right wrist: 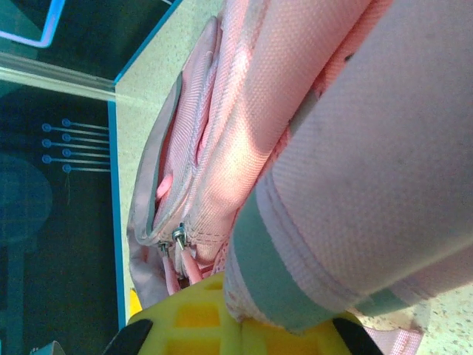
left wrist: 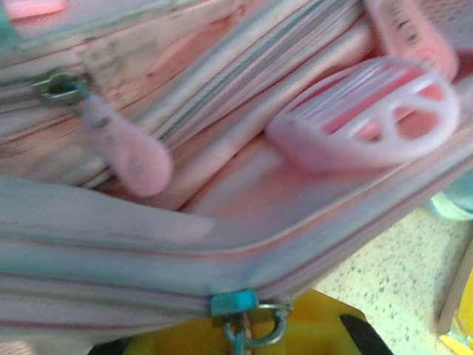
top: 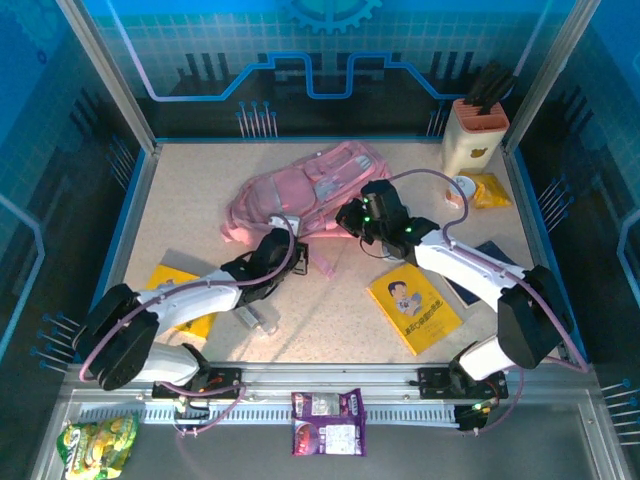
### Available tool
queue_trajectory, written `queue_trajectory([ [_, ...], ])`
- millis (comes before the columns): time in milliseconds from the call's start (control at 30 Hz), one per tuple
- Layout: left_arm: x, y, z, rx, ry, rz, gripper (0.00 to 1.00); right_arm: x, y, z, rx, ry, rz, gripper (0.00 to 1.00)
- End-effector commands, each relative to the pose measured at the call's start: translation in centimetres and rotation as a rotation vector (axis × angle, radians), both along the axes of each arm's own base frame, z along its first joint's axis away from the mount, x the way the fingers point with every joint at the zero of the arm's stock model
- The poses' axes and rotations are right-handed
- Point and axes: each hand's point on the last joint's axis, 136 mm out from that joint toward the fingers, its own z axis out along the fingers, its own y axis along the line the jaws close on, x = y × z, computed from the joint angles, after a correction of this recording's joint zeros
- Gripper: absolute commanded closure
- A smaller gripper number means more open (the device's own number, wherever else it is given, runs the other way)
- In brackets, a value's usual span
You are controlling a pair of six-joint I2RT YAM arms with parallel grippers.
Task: Pack the student bag
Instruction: Unzip the student bag at the center of the table.
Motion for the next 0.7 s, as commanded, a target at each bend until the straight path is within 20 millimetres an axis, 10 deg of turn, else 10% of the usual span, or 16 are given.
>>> queue_trajectory([
  [0,-2.4,3.3,-1.9,0.094,0.108,0.031,1.0,3.0,-1.3,4.3,0.002,-0.148,0.0,1.0],
  [233,-3.7,2.8,-0.6,-0.01,0.168,-0.004,1.0,7.0,-2.0,3.2,-0.034,-0.148,0.058,1.0],
  [433,-1.9,-1.4,3.0,-0.177,0.159,-0.073,1.0,10.4,-1.8,1.9,-0.052,-0.14,0.125,0.9],
  [667,0.7,-2.5,2.6,-0.19,0.223,0.022,1.0,7.5,-2.9,0.6,-0.061,-0.069,0.208,0.56],
])
